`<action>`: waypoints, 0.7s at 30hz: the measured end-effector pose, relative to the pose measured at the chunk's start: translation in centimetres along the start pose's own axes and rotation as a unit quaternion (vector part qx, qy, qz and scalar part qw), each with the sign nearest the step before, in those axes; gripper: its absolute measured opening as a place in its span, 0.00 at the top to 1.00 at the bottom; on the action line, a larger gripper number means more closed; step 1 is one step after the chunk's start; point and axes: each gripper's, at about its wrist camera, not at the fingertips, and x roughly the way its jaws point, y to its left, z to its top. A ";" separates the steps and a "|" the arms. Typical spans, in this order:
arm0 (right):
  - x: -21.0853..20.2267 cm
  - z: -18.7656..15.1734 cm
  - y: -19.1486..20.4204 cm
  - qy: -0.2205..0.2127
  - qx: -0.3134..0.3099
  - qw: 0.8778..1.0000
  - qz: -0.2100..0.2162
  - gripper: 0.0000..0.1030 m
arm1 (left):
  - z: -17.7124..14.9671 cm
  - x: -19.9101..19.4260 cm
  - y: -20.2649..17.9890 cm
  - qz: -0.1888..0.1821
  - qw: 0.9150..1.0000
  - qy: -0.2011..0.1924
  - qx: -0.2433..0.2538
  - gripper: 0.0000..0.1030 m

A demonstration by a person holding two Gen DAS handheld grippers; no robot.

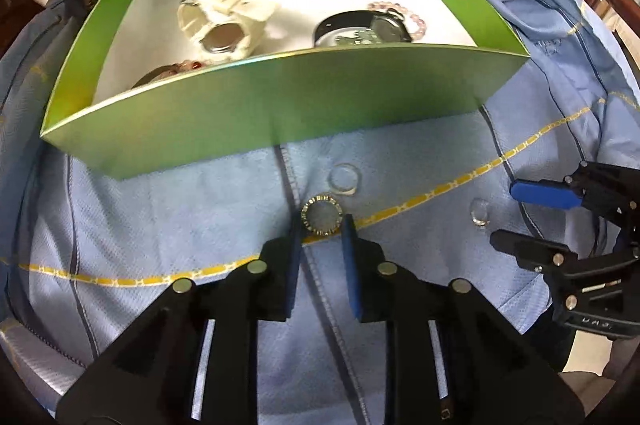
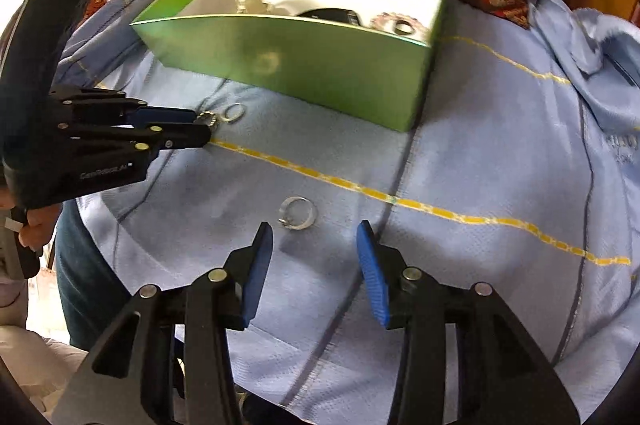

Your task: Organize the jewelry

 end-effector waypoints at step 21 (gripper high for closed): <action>2.3 5.5 5.2 -0.010 -0.056 0.998 0.034 0.82 | -2.1 -1.7 4.0 0.029 0.999 -0.002 -0.039 0.80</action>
